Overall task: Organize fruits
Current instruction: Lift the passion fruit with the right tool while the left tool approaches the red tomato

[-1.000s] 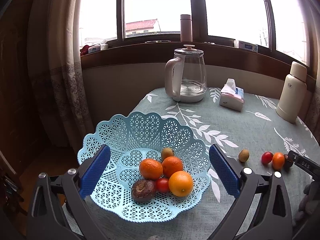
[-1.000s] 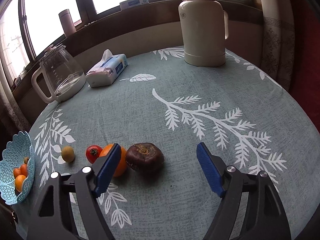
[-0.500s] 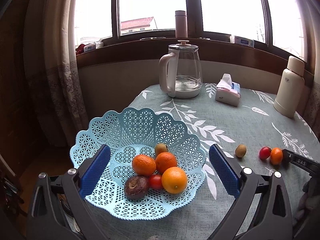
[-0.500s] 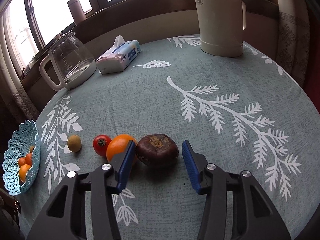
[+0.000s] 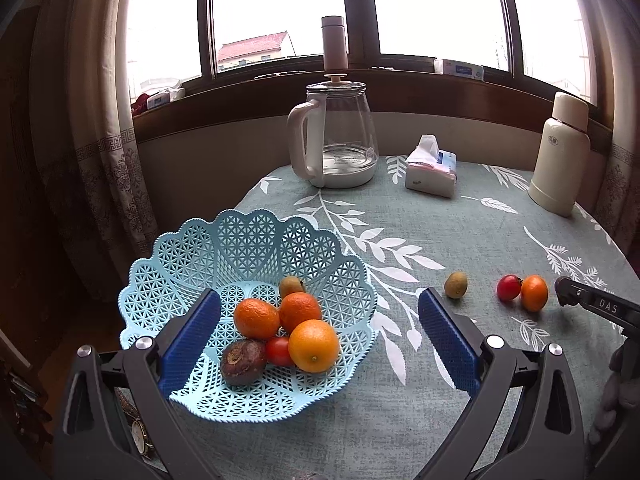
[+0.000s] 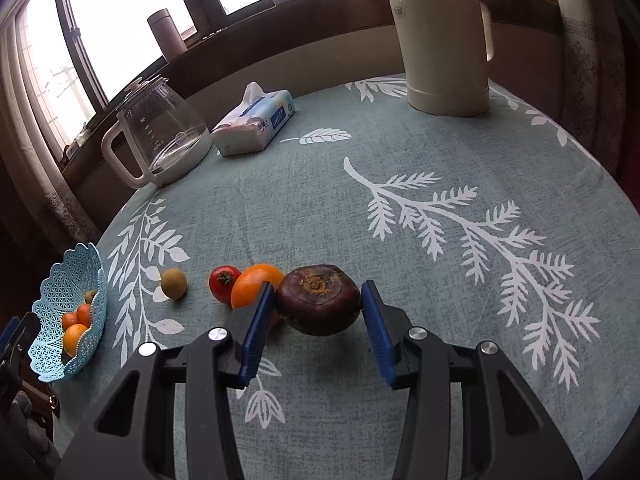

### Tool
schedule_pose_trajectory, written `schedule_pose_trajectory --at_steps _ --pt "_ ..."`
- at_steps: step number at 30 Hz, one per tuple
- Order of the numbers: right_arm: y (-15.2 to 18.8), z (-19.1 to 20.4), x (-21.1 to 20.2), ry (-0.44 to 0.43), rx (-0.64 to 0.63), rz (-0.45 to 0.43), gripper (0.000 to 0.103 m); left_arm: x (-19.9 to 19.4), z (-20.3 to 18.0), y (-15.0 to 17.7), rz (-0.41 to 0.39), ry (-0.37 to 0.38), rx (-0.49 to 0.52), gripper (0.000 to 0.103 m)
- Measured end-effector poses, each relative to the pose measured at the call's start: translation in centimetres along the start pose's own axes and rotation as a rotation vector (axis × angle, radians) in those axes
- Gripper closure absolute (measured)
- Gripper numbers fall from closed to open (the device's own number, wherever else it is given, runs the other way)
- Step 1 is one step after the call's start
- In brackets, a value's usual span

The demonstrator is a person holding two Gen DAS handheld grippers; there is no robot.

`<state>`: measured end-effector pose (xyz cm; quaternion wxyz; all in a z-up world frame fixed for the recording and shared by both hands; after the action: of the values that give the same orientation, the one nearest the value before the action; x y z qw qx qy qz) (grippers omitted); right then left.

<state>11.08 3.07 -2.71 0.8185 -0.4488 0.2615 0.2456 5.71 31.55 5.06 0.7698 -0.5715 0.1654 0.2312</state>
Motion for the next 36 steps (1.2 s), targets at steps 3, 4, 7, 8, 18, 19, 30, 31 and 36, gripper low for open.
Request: schedule_pose_trajectory --at_steps 3,4,7,8,18,19,30,31,36 --pt "-0.4 -0.6 -1.8 0.041 -0.051 -0.068 0.058 0.0 -1.3 -0.4 -0.004 0.022 0.020 0.003" --pt "-0.6 -0.9 -2.3 0.051 -0.063 -0.085 0.058 0.0 -1.9 -0.6 -0.007 0.035 0.029 0.003" --pt "-0.9 -1.7 -3.2 0.081 -0.099 -0.111 0.058 0.3 -4.3 -1.1 -0.008 0.103 0.051 0.003" --pt "-0.9 -2.1 -3.4 0.090 -0.107 -0.114 0.058 0.5 -5.2 -1.1 -0.003 0.131 0.053 0.003" --pt "-0.3 -4.3 -2.2 0.093 -0.059 -0.054 0.058 3.4 -13.4 -2.6 0.010 0.291 0.157 0.011" --pt "-0.3 -4.3 -2.1 0.092 -0.056 -0.050 0.058 3.8 -14.2 -2.6 0.020 0.316 0.161 0.016" --pt "0.6 -4.5 -1.3 0.090 -0.033 0.003 0.058 8.7 -19.1 -2.5 0.098 0.409 0.246 0.047" --pt "0.6 -4.6 -1.2 0.087 -0.031 0.005 0.057 8.9 -19.3 -2.6 0.099 0.412 0.255 0.047" --pt "0.6 -4.6 -1.2 0.085 -0.026 0.009 0.058 9.4 -20.9 -3.0 0.099 0.432 0.312 0.048"
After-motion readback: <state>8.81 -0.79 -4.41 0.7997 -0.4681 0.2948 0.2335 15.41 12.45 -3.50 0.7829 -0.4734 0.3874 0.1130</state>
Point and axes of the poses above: each gripper's, at about its wrist camera, not at the fingertips, and x roughly the way its jaws point, z to its left, y to its underside, the point moved 10 cm from there along x, roughly the way its jaws point, and after that the axes turned 15 degrees about x, right-handed, at the moved point
